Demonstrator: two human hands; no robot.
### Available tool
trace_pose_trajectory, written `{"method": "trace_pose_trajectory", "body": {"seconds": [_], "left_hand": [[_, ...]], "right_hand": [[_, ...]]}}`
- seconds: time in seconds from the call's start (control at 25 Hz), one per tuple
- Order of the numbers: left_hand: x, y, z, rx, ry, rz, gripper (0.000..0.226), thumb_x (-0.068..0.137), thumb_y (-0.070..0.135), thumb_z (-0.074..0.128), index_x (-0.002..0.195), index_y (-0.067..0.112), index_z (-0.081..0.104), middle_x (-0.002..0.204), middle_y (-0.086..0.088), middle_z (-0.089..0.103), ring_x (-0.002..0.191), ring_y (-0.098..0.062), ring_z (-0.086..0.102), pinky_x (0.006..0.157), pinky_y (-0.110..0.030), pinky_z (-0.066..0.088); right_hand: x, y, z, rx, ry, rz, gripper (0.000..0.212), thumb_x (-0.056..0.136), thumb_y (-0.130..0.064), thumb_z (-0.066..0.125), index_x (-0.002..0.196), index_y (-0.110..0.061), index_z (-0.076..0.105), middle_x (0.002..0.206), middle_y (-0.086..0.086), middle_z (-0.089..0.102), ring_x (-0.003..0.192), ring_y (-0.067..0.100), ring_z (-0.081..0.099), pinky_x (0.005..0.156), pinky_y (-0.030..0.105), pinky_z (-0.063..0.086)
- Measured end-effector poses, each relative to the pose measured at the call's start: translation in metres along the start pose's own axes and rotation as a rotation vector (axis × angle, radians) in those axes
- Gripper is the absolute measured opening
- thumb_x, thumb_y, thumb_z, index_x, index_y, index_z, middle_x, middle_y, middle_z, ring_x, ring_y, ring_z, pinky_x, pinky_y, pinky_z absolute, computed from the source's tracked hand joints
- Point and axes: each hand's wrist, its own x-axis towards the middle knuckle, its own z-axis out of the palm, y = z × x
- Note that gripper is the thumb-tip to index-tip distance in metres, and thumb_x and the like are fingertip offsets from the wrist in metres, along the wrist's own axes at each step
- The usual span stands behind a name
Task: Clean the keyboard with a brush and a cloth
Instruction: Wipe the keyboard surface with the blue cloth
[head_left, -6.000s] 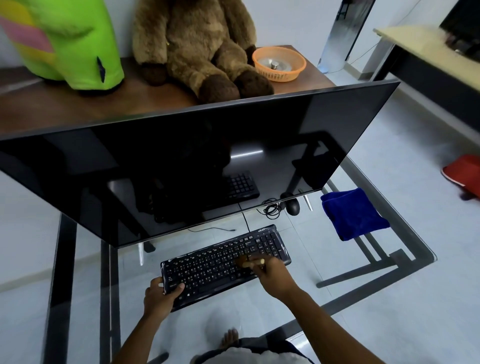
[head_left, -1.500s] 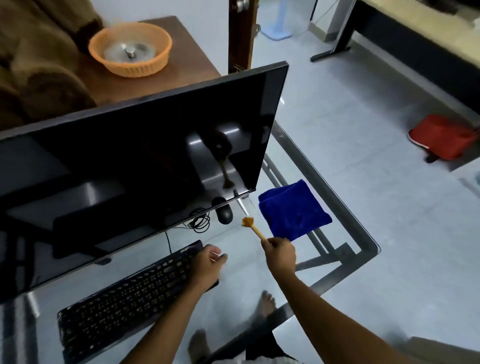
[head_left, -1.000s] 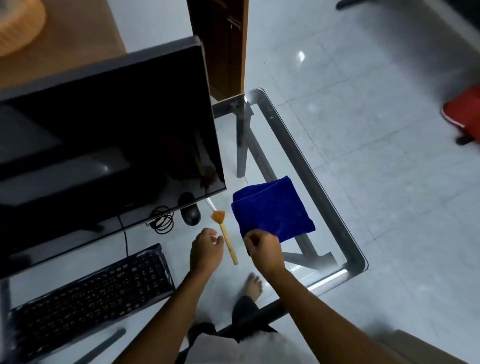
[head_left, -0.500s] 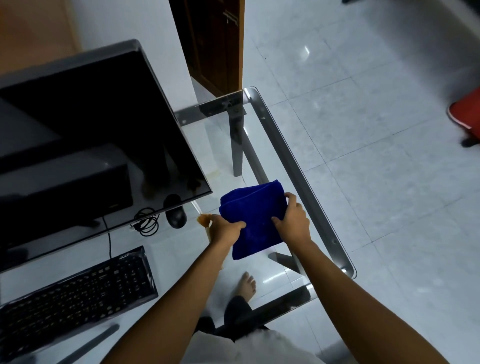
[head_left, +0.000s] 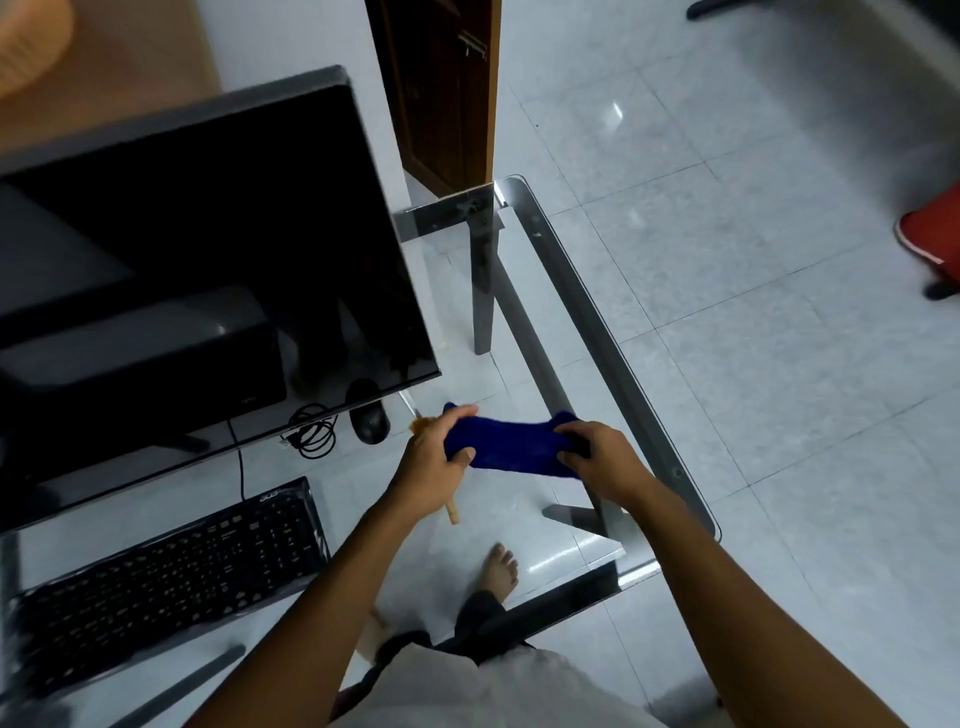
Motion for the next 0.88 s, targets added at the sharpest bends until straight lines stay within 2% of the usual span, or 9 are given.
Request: {"method": "trace_pose_trajectory", "body": {"seconds": [0.08,0.2,0.28,0.36,0.48,0.56,0.64,0.72,0.88], "left_hand": [[-0.012,-0.004,-0.015,0.161,-0.045,0.056,0.048,0.086,0.016,0.067,0.13,0.029,0.053,0.13,0.005,0.044,0.123,-0.015,0.045,0.098,-0.026,0.046],[-0.036,-0.015,-0.044,0.349,0.004,0.093,0.048,0.079,0.031,0.074,0.123,0.025,0.057,0.126,0.006,0.048,0.119,-0.015,0.04,0.095,-0.027,0.041],[-0.055,-0.021,-0.069,0.508,0.176,0.167,0.034,0.082,0.038,0.069,0.112,0.024,0.065,0.121,-0.001,0.051,0.116,-0.02,0.04,0.092,-0.031,0.04],[-0.074,-0.028,-0.096,0.618,0.275,0.26,0.03,0.083,0.045,0.065,0.101,0.023,0.07,0.12,0.001,0.049,0.114,-0.018,0.04,0.094,-0.033,0.04],[-0.107,-0.042,-0.138,0.406,0.175,0.156,0.028,0.081,0.047,0.065,0.08,0.019,0.071,0.093,0.006,0.064,0.087,-0.009,0.058,0.076,-0.036,0.051],[-0.13,-0.059,-0.165,0.146,0.114,-0.028,0.034,0.078,0.047,0.067,0.073,0.014,0.069,0.072,-0.004,0.07,0.07,-0.019,0.067,0.066,-0.042,0.054],[-0.149,-0.072,-0.185,-0.008,0.123,-0.12,0.043,0.077,0.052,0.066,0.076,0.008,0.069,0.074,-0.012,0.071,0.073,-0.028,0.069,0.065,-0.044,0.055],[-0.173,-0.088,-0.208,-0.146,0.104,-0.128,0.044,0.083,0.052,0.062,0.082,0.009,0.071,0.08,-0.012,0.074,0.079,-0.029,0.071,0.074,-0.048,0.057],[-0.212,-0.113,-0.246,-0.426,-0.003,-0.141,0.06,0.092,0.06,0.04,0.102,0.01,0.071,0.093,-0.008,0.076,0.089,-0.024,0.072,0.078,-0.039,0.055]], "right_hand": [[-0.009,-0.011,-0.001,-0.016,0.042,-0.08,0.021,0.086,-0.017,0.069,0.107,-0.019,0.07,0.095,-0.002,0.061,0.093,0.02,0.06,0.08,0.035,0.053],[-0.026,-0.037,0.009,-0.009,0.112,-0.206,0.019,0.078,-0.033,0.076,0.096,-0.027,0.074,0.104,-0.006,0.055,0.105,0.011,0.047,0.081,0.03,0.049],[-0.042,-0.068,0.018,0.219,0.049,-0.186,0.017,0.077,-0.03,0.078,0.092,-0.023,0.073,0.112,-0.007,0.056,0.111,0.01,0.051,0.083,0.027,0.053],[-0.06,-0.106,0.029,0.463,-0.074,-0.144,0.016,0.081,-0.023,0.075,0.094,-0.014,0.069,0.102,0.001,0.067,0.096,0.019,0.065,0.074,0.033,0.059],[-0.077,-0.157,0.056,0.521,-0.072,-0.175,0.019,0.083,-0.02,0.073,0.092,-0.008,0.062,0.087,0.01,0.07,0.08,0.026,0.069,0.065,0.036,0.058],[-0.086,-0.193,0.084,0.536,-0.012,-0.183,0.019,0.082,-0.023,0.075,0.091,-0.01,0.064,0.087,0.009,0.071,0.08,0.025,0.069,0.065,0.032,0.058],[-0.094,-0.222,0.112,0.548,-0.031,-0.225,0.019,0.083,-0.024,0.075,0.094,-0.012,0.065,0.089,0.009,0.069,0.082,0.026,0.068,0.067,0.033,0.058],[-0.106,-0.253,0.15,0.534,-0.159,-0.305,0.021,0.084,-0.023,0.074,0.102,-0.015,0.066,0.094,0.007,0.07,0.088,0.023,0.067,0.071,0.031,0.057],[-0.126,-0.287,0.215,0.569,-0.362,-0.322,0.061,0.072,-0.017,0.084,0.125,-0.02,0.055,0.116,0.0,0.065,0.108,0.015,0.063,0.084,0.029,0.056]]}}
